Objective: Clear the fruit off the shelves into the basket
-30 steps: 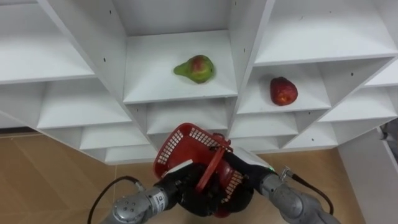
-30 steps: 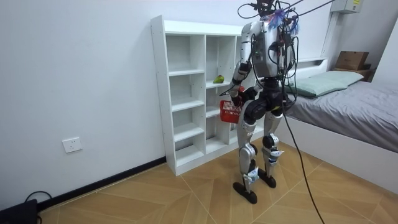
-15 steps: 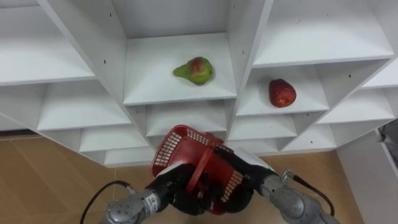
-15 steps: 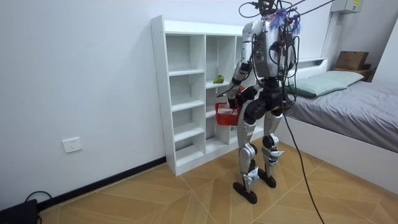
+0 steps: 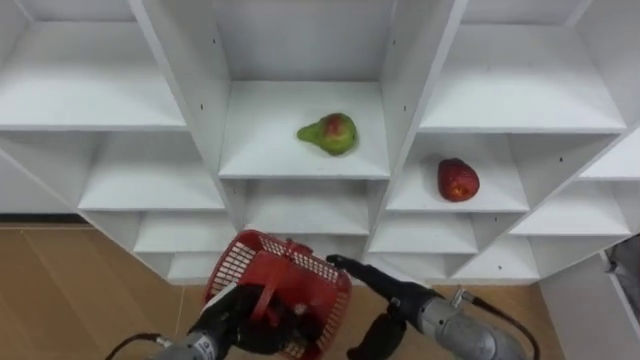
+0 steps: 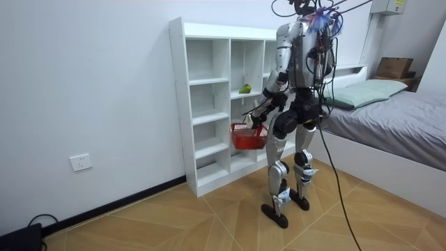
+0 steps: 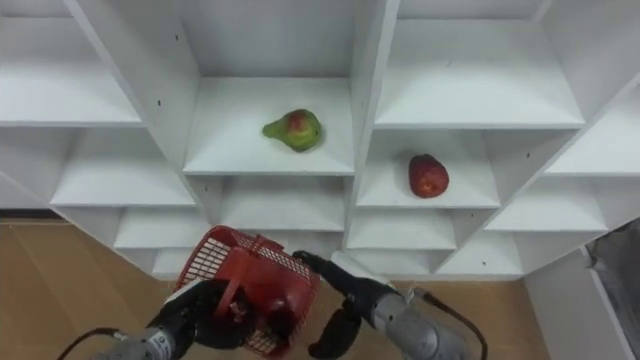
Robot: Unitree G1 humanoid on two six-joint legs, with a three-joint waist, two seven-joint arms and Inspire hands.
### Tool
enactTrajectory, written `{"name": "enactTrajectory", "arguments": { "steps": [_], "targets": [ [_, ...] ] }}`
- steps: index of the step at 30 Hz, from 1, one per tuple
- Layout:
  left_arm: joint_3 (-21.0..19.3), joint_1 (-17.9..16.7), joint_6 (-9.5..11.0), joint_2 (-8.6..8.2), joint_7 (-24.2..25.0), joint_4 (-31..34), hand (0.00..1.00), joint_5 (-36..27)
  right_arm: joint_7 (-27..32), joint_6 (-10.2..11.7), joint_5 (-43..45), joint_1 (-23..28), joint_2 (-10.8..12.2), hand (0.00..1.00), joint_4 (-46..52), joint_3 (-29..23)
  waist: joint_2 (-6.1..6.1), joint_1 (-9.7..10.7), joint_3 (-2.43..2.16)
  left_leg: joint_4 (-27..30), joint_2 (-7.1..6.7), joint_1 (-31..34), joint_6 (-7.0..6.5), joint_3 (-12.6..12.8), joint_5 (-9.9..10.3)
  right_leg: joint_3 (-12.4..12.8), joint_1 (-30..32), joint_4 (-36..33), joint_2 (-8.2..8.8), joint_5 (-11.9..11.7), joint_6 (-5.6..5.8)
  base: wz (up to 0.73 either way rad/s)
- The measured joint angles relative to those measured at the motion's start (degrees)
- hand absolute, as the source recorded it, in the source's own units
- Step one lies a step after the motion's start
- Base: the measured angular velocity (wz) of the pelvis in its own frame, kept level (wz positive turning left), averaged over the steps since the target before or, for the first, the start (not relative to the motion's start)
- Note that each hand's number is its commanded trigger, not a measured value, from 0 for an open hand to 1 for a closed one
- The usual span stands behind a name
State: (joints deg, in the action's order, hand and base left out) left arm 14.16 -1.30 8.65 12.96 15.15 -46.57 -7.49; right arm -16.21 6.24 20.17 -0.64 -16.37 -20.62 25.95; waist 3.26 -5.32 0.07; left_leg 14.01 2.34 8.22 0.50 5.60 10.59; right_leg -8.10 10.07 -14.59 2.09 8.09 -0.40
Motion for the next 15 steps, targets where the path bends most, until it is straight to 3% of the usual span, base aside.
{"name": "enactTrajectory", "arguments": {
  "steps": [5,7,15],
  "targets": [
    [-2.32,-0.03,0.01,0.01,-1.95,-3.18,1.00,-1.15,0.20,0.01,-1.60,0.07,-0.11,0.00,6.85,-0.29,1.50,0.23,0.63,-0.50,0.02,0.02,0.12,-0.28,-0.23,-0.16,-0.09,0.46,-0.11,0.02,-0.04,0.02],
    [-2.57,0.00,0.06,-0.04,-2.46,-3.56,1.00,-1.14,0.19,-0.03,-1.99,0.27,-0.08,0.00,8.45,-0.23,1.92,0.17,0.66,-0.53,0.00,0.25,0.12,-0.33,-0.23,-0.27,-0.09,0.80,-0.11,0.00,-0.03,0.04],
    [-2.95,0.37,0.05,-0.48,-3.82,-6.77,1.00,-1.08,-0.20,0.10,-5.40,0.23,-0.32,0.00,14.75,-1.16,1.83,0.13,0.72,-0.83,0.03,-0.03,0.16,-1.41,-0.20,-1.65,-1.02,1.24,-0.14,0.00,-0.03,0.08]
  ]
}}
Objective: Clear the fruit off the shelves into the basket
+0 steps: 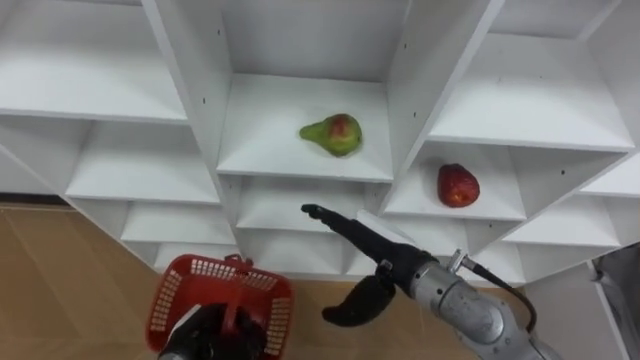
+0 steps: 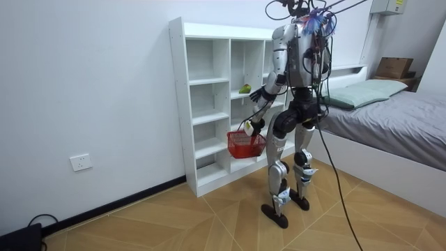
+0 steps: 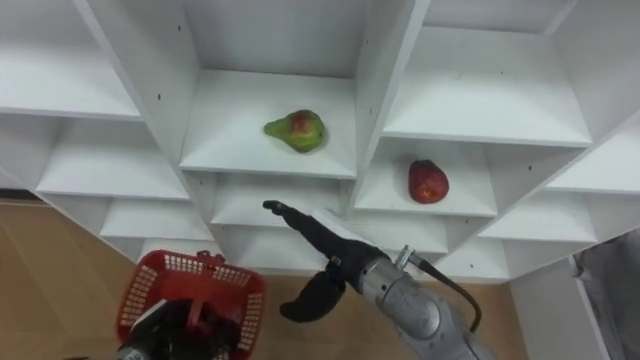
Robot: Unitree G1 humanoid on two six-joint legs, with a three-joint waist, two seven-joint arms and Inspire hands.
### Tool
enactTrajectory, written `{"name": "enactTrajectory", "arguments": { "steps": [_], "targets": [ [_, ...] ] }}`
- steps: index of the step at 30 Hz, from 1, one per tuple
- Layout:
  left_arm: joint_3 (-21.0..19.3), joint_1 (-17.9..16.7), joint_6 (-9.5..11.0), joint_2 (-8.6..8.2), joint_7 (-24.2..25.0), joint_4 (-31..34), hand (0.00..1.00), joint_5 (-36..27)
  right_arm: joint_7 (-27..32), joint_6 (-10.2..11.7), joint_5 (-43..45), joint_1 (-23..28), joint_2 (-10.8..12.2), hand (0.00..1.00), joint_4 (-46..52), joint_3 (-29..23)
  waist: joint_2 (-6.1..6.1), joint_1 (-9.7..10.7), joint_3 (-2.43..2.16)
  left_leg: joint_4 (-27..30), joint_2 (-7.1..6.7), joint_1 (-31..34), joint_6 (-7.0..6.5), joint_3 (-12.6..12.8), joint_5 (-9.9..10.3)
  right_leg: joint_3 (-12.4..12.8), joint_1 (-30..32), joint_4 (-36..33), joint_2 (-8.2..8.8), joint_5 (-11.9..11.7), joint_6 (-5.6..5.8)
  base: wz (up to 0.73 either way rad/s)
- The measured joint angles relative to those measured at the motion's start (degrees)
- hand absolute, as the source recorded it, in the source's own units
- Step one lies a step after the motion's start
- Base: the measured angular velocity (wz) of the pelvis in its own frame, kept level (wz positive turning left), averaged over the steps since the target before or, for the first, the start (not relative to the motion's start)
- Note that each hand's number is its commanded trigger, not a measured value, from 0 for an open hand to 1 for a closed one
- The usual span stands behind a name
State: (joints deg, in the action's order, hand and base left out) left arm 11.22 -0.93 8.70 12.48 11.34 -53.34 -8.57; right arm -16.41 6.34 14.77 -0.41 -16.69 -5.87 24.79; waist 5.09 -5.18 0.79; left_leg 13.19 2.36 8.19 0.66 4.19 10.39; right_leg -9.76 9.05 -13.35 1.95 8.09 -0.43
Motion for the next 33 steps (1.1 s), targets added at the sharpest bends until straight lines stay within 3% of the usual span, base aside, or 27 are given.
{"name": "enactTrajectory", "arguments": {
  "steps": [14,27,33],
  "targets": [
    [-2.08,-0.28,0.01,-0.76,-2.18,-2.41,1.00,0.01,1.33,0.36,-2.05,1.71,1.11,0.00,11.67,-3.10,0.11,0.04,-0.10,-0.37,-0.01,-0.92,0.08,-0.31,-0.06,-0.35,-1.23,0.59,-0.06,-0.05,-0.08,0.01],
    [-2.54,-0.93,0.06,-1.98,-2.53,-2.44,1.00,0.17,7.70,2.38,-0.54,0.30,2.71,0.00,11.82,-4.22,0.01,-0.22,-0.03,-0.65,-0.05,-1.71,0.23,-1.00,-0.16,-0.67,-2.15,0.65,-0.06,-0.06,-0.10,0.01],
    [-3.11,-0.68,0.05,-2.49,-3.81,-3.07,1.00,0.23,10.53,2.31,1.81,-2.86,2.96,0.00,11.05,-3.80,0.58,-1.44,-0.09,-0.94,-0.06,-1.47,0.31,-1.13,-0.30,-1.19,-1.97,0.75,-0.02,-0.05,-0.07,0.01]
  ]
}}
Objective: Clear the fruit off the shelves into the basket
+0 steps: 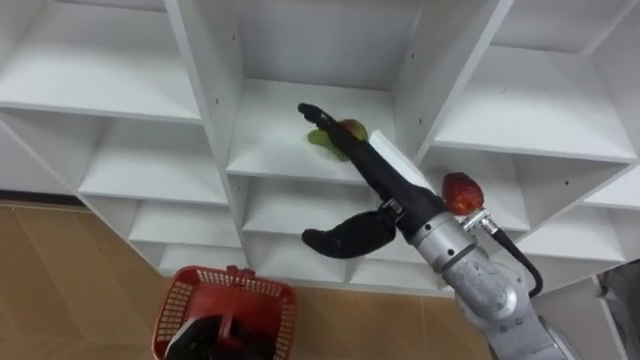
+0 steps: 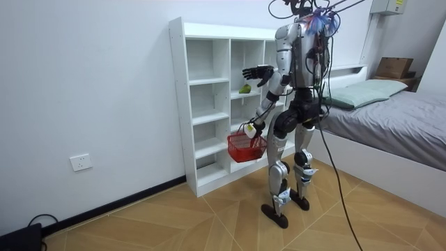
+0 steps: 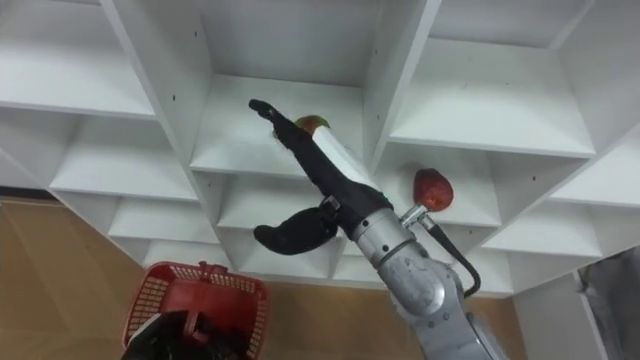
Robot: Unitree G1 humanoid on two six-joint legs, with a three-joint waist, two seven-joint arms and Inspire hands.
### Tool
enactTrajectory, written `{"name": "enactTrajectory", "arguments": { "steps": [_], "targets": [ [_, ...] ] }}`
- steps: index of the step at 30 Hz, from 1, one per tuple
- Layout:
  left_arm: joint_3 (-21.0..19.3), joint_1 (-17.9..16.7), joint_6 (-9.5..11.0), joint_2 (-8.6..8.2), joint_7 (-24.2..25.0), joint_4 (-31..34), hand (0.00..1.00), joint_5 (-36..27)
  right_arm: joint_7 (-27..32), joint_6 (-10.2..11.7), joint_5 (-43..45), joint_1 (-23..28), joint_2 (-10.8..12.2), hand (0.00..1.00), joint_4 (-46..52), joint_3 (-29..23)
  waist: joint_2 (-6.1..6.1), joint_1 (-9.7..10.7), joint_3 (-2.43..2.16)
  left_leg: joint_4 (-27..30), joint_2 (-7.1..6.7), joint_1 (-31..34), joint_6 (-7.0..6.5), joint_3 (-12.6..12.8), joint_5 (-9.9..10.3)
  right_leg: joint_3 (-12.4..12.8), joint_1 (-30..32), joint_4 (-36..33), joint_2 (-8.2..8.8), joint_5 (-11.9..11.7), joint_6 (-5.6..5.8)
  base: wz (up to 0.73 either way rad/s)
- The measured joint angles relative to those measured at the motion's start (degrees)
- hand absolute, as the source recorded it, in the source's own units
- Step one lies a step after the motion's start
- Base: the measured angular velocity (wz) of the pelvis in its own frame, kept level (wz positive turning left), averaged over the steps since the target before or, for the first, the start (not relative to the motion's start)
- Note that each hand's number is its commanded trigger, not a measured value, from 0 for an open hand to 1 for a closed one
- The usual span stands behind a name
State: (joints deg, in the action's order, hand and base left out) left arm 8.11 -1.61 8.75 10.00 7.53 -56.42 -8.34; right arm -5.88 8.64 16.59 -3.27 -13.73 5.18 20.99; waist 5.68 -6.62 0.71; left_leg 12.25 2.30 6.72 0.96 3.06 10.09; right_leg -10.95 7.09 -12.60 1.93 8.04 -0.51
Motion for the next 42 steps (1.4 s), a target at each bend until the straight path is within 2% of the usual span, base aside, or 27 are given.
{"name": "enactTrajectory", "arguments": {
  "steps": [3,5,6,8,16,19,24,29,32,36,42],
  "targets": [
    [-0.05,0.06,-0.01,-0.16,-0.39,-1.37,1.00,0.13,0.40,0.00,-0.07,-1.82,0.23,0.00,-0.34,0.32,0.91,-0.54,0.00,-0.03,0.01,-0.33,0.02,-0.15,-0.05,-0.28,-0.39,0.00,0.02,0.00,0.00,0.03],
    [-0.22,0.04,-0.02,-0.02,-0.40,-1.60,1.00,0.58,0.80,0.03,-0.02,-3.31,0.44,0.00,-1.22,0.29,1.54,-0.72,0.23,0.00,0.00,-0.34,0.02,-0.32,-0.05,-0.46,-0.57,0.01,0.03,0.00,0.00,0.06],
    [-0.23,0.04,-0.02,0.12,-0.40,-1.70,1.00,0.62,1.06,0.03,-0.02,-4.18,0.54,0.00,-2.30,0.28,1.86,-0.75,0.20,0.05,-0.01,-0.32,0.02,-0.69,-0.05,-0.74,-0.74,0.02,0.04,0.00,0.00,0.12],
    [-0.21,0.04,-0.01,0.24,-0.39,-1.70,1.00,0.62,1.15,0.03,-0.08,-5.04,0.41,0.00,-3.43,0.20,2.06,-0.89,0.20,0.03,-0.03,-0.25,0.03,-1.28,-0.04,-1.49,-1.16,0.20,0.05,0.00,0.00,0.17],
    [-1.24,0.00,-0.14,0.16,0.57,-1.68,1.00,0.70,3.21,0.01,-0.07,-8.23,0.12,0.00,-6.32,-1.20,2.12,-1.57,0.33,0.03,-0.07,0.09,0.19,-2.86,-0.11,-3.29,-2.21,1.12,0.02,-0.01,-0.01,0.11],
    [-1.47,0.40,-0.88,0.14,0.58,-1.21,1.00,1.77,4.15,0.01,-0.09,-9.53,0.13,0.00,-6.72,-2.20,2.11,-1.63,0.34,0.69,-0.10,0.40,0.20,-3.28,-0.11,-3.61,-2.03,1.10,0.01,-0.01,-0.01,0.08],
    [-2.73,1.12,-1.59,0.16,0.68,-0.55,1.00,4.33,6.65,0.01,-0.03,-13.15,-0.93,0.00,-8.78,-2.83,2.18,-1.76,0.37,1.04,-0.10,0.71,0.22,-3.43,-0.10,-3.79,-1.95,1.06,0.02,-0.01,-0.02,0.02],
    [-2.89,1.08,-3.46,0.55,0.88,2.30,1.00,5.53,7.96,-0.91,0.44,-19.18,-1.77,0.00,-15.61,-4.37,2.59,-1.93,0.46,1.25,-0.10,1.16,0.24,-3.60,-0.11,-3.85,-1.62,1.06,0.00,-0.01,-0.02,0.01],
    [-2.75,1.14,-3.46,0.79,0.94,3.22,1.00,5.49,9.66,-1.17,0.45,-20.99,-2.44,0.00,-16.78,-5.01,2.93,-2.37,0.51,1.27,-0.10,1.58,0.25,-3.39,-0.14,-3.57,-1.03,0.95,0.00,-0.04,-0.07,-0.03],
    [-2.22,1.08,-3.64,0.97,0.99,3.25,1.00,5.33,13.52,-1.15,-1.74,-21.43,-2.77,0.00,-21.08,-5.03,3.72,-2.63,0.59,1.33,-0.11,1.53,0.25,-3.52,-0.15,-3.55,-1.09,0.95,0.02,-0.05,-0.07,0.00],
    [-2.32,1.00,-4.66,0.96,0.95,3.26,1.00,5.36,14.74,-1.18,-3.10,-21.44,-3.08,0.00,-25.31,-4.75,3.82,-3.11,0.63,1.35,-0.12,1.58,0.25,-3.64,-0.15,-3.64,-1.14,1.01,0.03,-0.05,-0.07,0.00]
  ]
}}
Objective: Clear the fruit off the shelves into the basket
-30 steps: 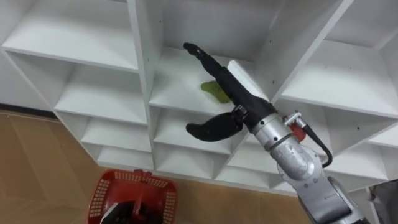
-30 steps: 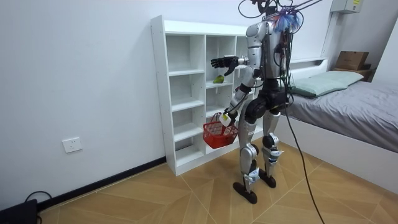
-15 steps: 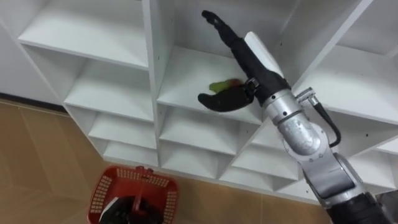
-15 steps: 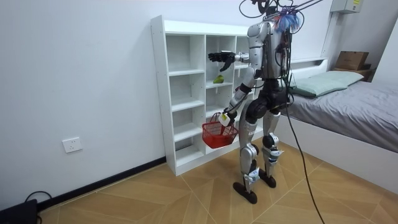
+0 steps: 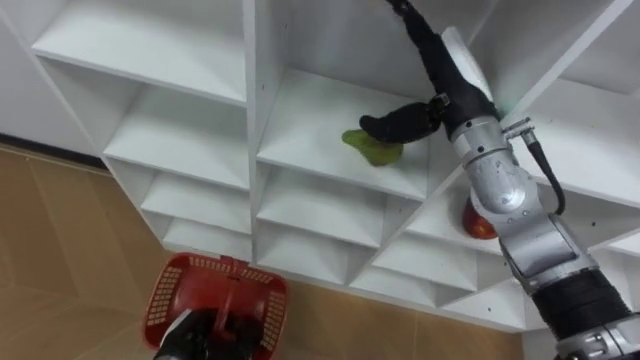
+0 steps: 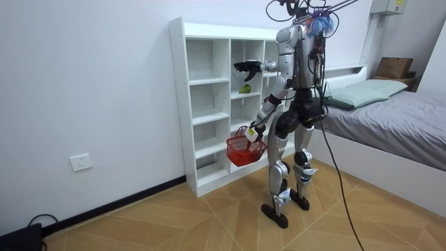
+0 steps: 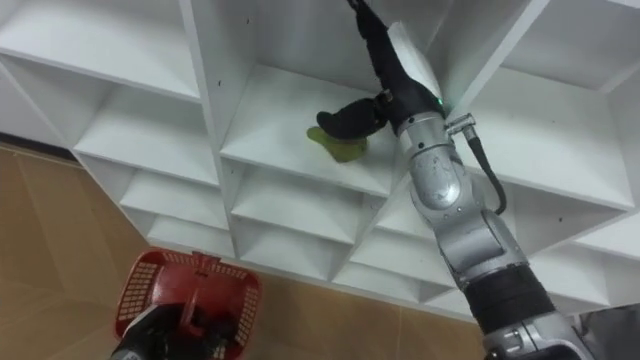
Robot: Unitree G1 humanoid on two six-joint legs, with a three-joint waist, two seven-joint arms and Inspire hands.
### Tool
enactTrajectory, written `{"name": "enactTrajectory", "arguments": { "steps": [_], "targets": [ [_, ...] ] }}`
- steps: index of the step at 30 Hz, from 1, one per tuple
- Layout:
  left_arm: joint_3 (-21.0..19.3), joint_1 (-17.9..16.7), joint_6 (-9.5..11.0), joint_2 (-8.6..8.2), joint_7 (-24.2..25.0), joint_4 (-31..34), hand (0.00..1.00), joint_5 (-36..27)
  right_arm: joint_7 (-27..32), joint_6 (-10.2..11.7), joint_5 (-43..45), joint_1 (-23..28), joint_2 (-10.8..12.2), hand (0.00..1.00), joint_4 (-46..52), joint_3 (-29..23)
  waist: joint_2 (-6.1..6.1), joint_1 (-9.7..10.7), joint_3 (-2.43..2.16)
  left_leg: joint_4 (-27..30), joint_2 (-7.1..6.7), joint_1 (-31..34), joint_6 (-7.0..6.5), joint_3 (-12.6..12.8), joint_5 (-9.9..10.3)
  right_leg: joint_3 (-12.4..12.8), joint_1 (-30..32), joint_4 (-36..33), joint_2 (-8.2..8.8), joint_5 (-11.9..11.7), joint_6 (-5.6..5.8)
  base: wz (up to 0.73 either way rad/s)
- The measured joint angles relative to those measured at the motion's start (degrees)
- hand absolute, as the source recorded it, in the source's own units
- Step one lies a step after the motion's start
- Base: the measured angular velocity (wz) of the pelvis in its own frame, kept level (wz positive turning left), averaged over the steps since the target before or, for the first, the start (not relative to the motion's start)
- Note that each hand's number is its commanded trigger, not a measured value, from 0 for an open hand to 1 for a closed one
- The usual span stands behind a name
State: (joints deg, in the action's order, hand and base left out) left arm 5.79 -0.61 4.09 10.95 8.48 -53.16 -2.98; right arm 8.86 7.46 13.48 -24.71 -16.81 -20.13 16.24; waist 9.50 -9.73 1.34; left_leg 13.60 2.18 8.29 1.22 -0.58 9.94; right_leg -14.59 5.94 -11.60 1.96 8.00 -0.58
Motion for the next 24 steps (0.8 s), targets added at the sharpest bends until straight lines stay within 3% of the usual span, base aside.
{"name": "enactTrajectory", "arguments": {
  "steps": [8,15,24],
  "targets": [
    [0.04,-0.64,-1.61,0.04,-0.05,-0.04,1.00,-0.02,1.39,0.13,-1.52,-1.40,0.03,0.00,-6.52,0.04,0.06,-0.22,0.08,0.01,-0.60,-0.11,-0.20,-1.23,-0.19,-0.73,-0.83,0.05,0.45,0.03,0.04,0.08],
    [0.08,-0.81,-1.60,1.31,-0.04,0.20,1.00,-0.01,1.44,0.19,-1.90,-3.59,0.09,0.00,-13.86,0.02,0.87,-0.46,0.52,0.05,-1.23,0.27,-0.58,-2.08,-0.49,-1.77,-0.90,0.00,1.08,0.11,0.20,0.08],
    [-0.13,-0.81,-1.52,1.79,-0.54,0.33,1.00,0.42,-1.33,1.86,-1.92,-3.45,0.06,0.00,-17.43,0.15,1.06,-0.50,0.44,0.13,-1.39,0.49,-0.57,-2.84,-0.52,-2.62,-0.96,0.07,1.19,0.11,0.20,0.03]
  ]
}}
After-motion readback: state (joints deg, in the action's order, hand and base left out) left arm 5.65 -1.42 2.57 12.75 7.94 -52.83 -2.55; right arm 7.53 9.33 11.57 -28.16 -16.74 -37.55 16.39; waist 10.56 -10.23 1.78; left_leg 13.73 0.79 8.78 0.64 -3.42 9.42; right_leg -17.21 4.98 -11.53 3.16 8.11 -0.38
